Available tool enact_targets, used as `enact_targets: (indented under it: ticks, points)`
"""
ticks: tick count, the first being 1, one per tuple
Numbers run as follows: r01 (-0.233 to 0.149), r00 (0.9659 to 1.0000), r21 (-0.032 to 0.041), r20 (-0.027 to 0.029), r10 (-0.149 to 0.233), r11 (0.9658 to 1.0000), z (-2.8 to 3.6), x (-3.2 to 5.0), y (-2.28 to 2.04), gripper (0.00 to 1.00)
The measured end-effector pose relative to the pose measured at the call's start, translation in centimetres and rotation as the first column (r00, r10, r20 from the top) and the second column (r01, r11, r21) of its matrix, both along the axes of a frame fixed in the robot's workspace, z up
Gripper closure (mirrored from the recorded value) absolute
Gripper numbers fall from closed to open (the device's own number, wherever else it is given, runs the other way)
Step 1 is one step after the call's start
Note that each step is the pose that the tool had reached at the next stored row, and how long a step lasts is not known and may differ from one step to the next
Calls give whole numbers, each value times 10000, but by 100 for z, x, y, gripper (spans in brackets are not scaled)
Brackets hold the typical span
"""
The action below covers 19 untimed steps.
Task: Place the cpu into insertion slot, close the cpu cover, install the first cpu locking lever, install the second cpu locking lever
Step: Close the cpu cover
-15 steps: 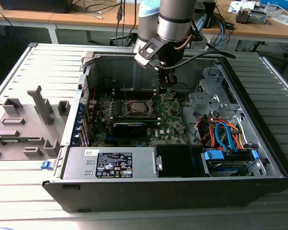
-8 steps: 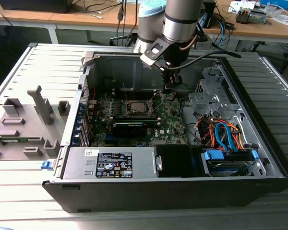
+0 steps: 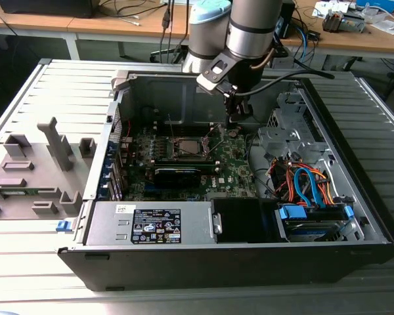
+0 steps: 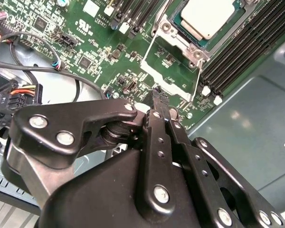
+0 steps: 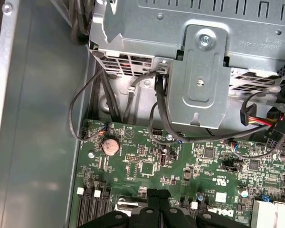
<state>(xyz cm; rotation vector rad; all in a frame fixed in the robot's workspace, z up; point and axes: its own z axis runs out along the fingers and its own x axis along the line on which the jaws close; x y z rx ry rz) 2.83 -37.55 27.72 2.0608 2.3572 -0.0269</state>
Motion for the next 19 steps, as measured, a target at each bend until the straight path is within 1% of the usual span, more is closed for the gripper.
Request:
enact_targets:
  ticks: [6, 9, 11, 15, 18, 19]
  points:
    - [0, 10000, 0, 0, 0, 10000, -5, 38, 0, 89]
    - [0, 10000, -1, 0, 0, 10000, -31, 71, 0, 89]
    - [0, 10000, -3, -1, 0, 10000, -56, 77, 0, 89]
    - [0, 10000, -3, -1, 0, 10000, -59, 78, 0, 89]
    - [-2, 10000, -3, -1, 2, 10000, -99, 82, 0, 89]
    - [0, 10000, -1, -2, 0, 10000, -135, 95, 1, 89]
